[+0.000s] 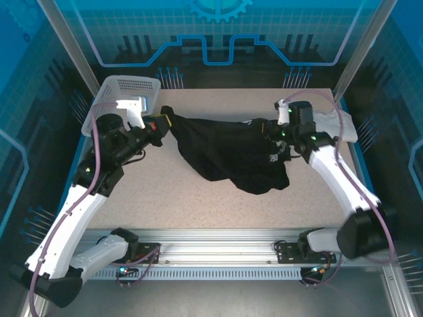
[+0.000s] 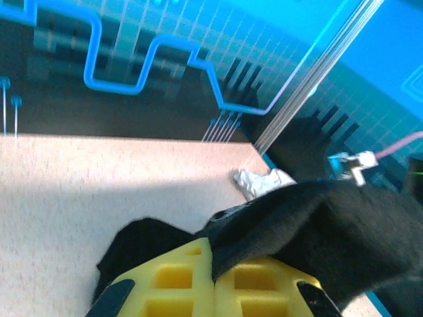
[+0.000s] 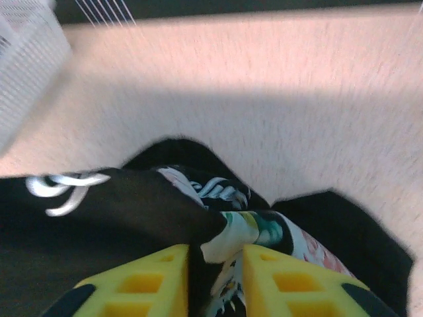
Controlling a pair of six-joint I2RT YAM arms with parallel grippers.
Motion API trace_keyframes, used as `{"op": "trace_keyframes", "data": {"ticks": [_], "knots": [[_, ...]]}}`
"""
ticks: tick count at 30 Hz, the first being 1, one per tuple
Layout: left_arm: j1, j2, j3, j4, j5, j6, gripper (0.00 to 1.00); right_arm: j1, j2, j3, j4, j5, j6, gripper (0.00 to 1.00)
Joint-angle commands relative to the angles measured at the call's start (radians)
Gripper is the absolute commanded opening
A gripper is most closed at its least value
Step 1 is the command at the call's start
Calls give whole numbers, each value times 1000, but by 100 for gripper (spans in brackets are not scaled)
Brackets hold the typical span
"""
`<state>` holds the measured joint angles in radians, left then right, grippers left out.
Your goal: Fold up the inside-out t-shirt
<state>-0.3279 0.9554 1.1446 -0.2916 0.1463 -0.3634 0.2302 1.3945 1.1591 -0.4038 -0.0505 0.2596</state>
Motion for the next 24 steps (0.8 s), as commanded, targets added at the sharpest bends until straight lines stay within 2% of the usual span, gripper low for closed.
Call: {"op": "trace_keyframes", "data": {"ticks": [1,5,13,16,19,24], "knots": [[12,-5,0,7,54,-33,0,21,79,33,-78,-20,-18,35],[16,0,13,-17,76,-33,0,73,13,-48,-43,-2,-16,47],[17,-27,37,-21,40,-30,0,255,-104,-195,-116,57,4,57],[16,-28,55,-19,37,-31,0,288,-112,-272,-111,77,46,65],[16,-21,71,-18,48,-39,0,291,-88,-349,-65,91,77,73],[16,-24,93,-26,43,-41,0,276,45,-321,-64,185,80,74]]}}
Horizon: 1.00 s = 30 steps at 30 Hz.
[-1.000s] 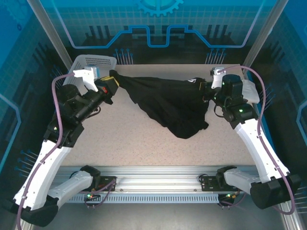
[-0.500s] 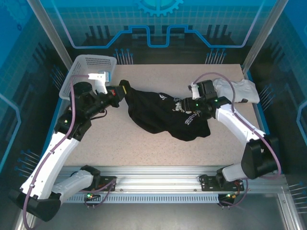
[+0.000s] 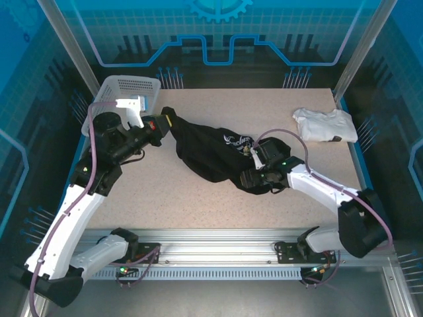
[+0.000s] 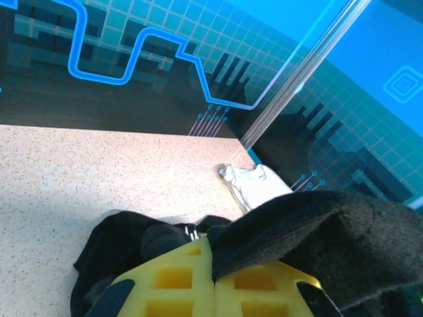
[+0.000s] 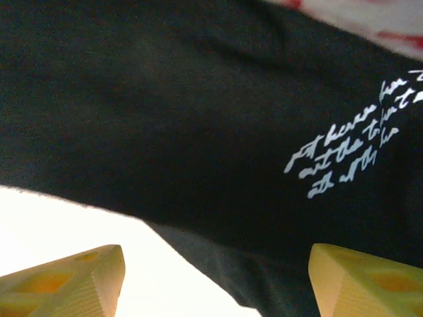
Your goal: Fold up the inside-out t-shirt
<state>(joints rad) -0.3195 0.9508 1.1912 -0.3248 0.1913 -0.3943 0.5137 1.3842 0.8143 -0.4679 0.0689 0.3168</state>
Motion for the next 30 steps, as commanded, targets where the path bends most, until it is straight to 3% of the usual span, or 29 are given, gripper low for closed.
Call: {"op": "trace_keyframes", "data": {"ticks": [1,4,8,11,19,24,26,30], "knots": [[8,-22,54,0,-10,-8,0,-17,87,33,-3,77,22,74],[8,-29,74,-10,-33,-8,0,-55,137,60,-1,81,13,60],[8,-34,110,-13,-48,-8,0,-157,116,126,61,69,-21,18],[8,-39,157,-29,-73,-3,0,-204,71,207,50,54,-59,0],[8,-59,294,-55,-122,32,0,-228,28,485,-82,-37,-169,0],[8,-58,297,-78,-193,63,0,-228,96,521,-130,-52,-196,7],[8,-49,272,-95,-235,81,0,-228,119,498,-123,-55,-191,12],[8,-36,212,-108,-271,100,0,-232,172,462,-118,-23,-174,31]]}}
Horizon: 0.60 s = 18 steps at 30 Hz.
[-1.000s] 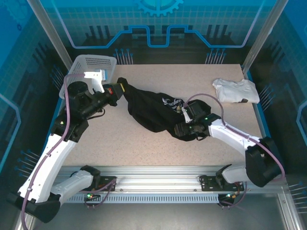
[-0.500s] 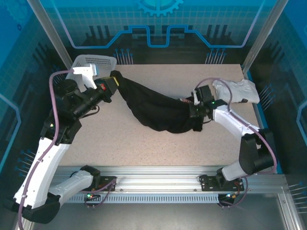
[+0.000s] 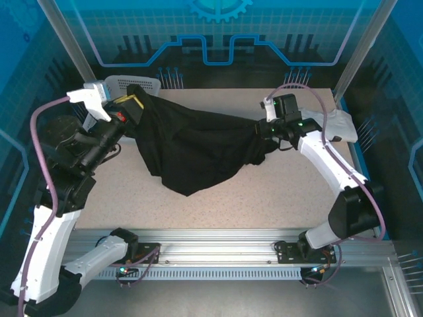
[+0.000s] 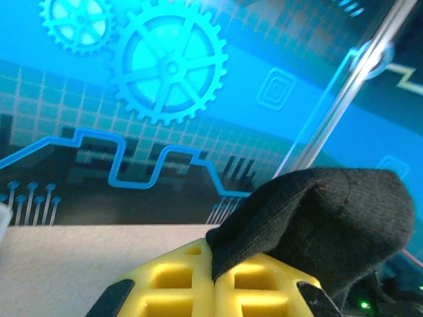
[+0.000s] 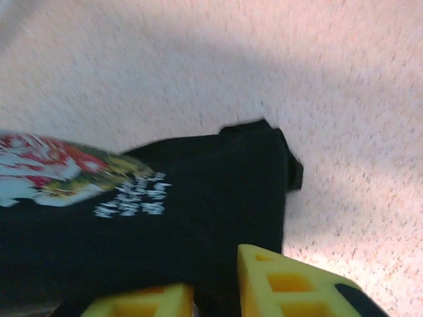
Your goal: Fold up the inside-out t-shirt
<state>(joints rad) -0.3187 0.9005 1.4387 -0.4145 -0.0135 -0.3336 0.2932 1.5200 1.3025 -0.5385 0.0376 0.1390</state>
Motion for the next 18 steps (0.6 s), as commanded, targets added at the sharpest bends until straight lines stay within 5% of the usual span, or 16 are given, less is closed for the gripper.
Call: {"op": "trace_keyframes", "data": {"ticks": [1,7,18], "knots": [[9,18,-53,-19,-68,39,0,-14,44,-36,-43,8,9,35],[10,32,-136,-15,-47,25,0,-57,61,-145,20,-94,72,46],[33,42,-166,-55,-6,33,0,-183,49,-302,123,-149,208,50]]}}
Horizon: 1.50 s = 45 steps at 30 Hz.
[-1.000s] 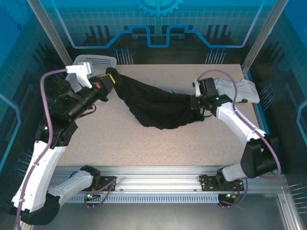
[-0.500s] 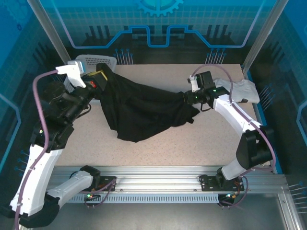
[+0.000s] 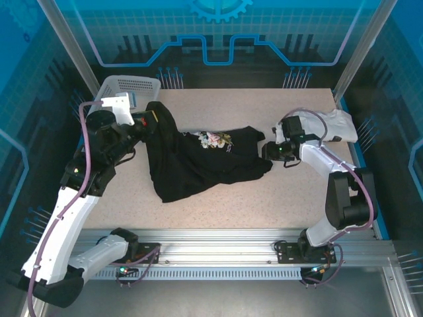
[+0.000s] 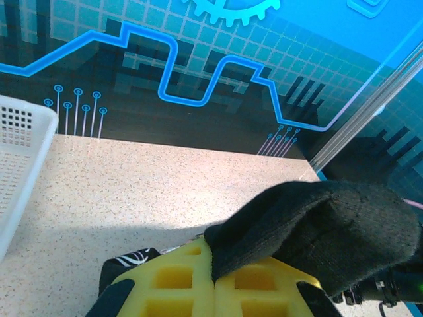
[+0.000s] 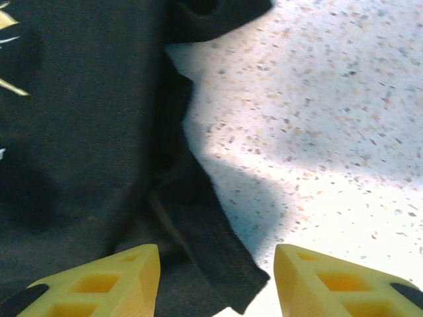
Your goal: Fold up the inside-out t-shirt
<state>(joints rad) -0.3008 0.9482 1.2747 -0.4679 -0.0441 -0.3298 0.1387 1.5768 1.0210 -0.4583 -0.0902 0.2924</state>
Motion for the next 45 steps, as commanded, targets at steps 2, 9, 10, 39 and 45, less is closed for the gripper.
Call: {"op": "trace_keyframes", "data": {"ticks": [2,9,10,39,45], "knots": [[20,-7,-3,-2,36,28,0,-42,4,-25,43,-13,67,50],[26,-5,-21,15,53,21,0,-52,100,-12,73,-99,117,50],[27,-2,-21,15,55,20,0,-51,113,-14,82,-119,127,50],[416,-57,225,-150,150,-36,0,-123,-639,191,-212,-320,19,0],[428,-61,258,-175,103,1,0,-123,-660,232,-183,-333,38,0]]}}
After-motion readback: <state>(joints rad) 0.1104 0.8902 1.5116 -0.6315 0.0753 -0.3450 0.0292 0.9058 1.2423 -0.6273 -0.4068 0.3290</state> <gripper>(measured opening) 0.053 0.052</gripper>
